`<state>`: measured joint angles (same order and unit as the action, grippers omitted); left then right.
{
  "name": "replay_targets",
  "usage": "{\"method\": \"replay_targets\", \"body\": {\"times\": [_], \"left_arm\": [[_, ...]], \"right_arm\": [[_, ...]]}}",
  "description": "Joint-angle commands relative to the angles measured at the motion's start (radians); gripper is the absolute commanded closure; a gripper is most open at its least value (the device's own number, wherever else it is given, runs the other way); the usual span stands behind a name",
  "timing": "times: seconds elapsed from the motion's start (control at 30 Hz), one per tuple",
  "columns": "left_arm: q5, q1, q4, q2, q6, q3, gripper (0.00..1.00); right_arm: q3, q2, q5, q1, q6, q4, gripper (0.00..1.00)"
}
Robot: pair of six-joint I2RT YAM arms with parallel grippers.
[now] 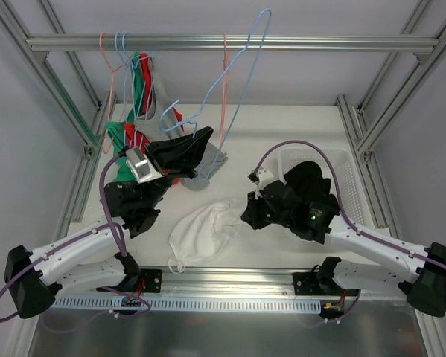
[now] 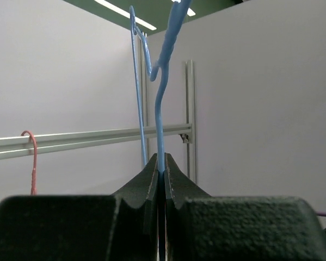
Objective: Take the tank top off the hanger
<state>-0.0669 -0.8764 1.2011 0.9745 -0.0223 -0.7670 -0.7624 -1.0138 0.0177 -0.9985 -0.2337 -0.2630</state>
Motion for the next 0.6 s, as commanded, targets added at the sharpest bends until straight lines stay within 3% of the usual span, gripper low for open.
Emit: {"method": "replay_targets", "body": {"times": [0.0, 0.07, 0.1, 0.13, 0.17, 0.23, 0.27, 0.4, 0.57], "left_arm": [[-0.019, -0.004, -0.008, -0.051, 0.059, -0.049, 1.0], [0.048, -0.006, -0.22, -0.139, 0.05, -0.092, 1.0], [0.121, -0.006, -0.446, -0.167, 0.027, -0.103, 1.0], [0.204, -0.006, -0.551, -0.198, -0.025, -0.11, 1.0], [0.334, -0.006, -0.648, -0.256, -0.08, -0.106, 1.0], [0.39, -0.007, -0.869, -0.322, -0.125, -0.072, 1.0], [0.436, -0.006, -0.934, -0.385, -0.193, -0.042, 1.0], [0.472, -0.006, -1.237, -0.503, -0.339, 0.021, 1.0], [0.562, -0.006, -1.371, -0.545, -0.43, 0.049, 1.0]], "right_arm": [[-0.04, -0.012, 0.114, -0.014, -0.026, -0.073, 1.0], [-0.04, -0.009, 0.097, -0.025, -0.021, -0.071, 0.99], [-0.038, -0.012, 0.078, -0.028, -0.01, -0.049, 0.92], [-0.032, -0.017, 0.055, -0.031, 0.005, -0.035, 0.54], [-0.029, -0.019, 0.033, -0.031, 0.005, -0.024, 0.28], [-0.018, -0.005, 0.05, -0.032, 0.007, -0.016, 0.05], [-0.012, 0.007, 0.092, -0.031, 0.011, -0.022, 0.01], [-0.015, 0.063, 0.223, -0.026, 0.014, -0.102, 0.01], [-0.037, 0.104, 0.246, -0.022, 0.033, -0.153, 0.0]]}}
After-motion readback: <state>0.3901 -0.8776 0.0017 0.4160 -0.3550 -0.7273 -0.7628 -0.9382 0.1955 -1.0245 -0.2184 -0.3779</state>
